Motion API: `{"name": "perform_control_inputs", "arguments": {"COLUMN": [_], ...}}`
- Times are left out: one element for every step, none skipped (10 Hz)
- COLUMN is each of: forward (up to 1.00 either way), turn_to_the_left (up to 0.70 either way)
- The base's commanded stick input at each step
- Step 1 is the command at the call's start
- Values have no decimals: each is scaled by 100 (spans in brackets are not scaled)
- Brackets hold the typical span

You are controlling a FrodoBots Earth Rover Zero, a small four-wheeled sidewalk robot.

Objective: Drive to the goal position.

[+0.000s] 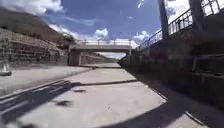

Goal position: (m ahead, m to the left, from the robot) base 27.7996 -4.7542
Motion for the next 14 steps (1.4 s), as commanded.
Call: {"name": "perform_control_inputs", "arguments": {"forward": [100,100,100,100,100,100,100,100,100,100,100,100,100,100], "turn_to_the_left": [0,0,0,0,0,0,0,0,0,0,0,0,0,0]}}
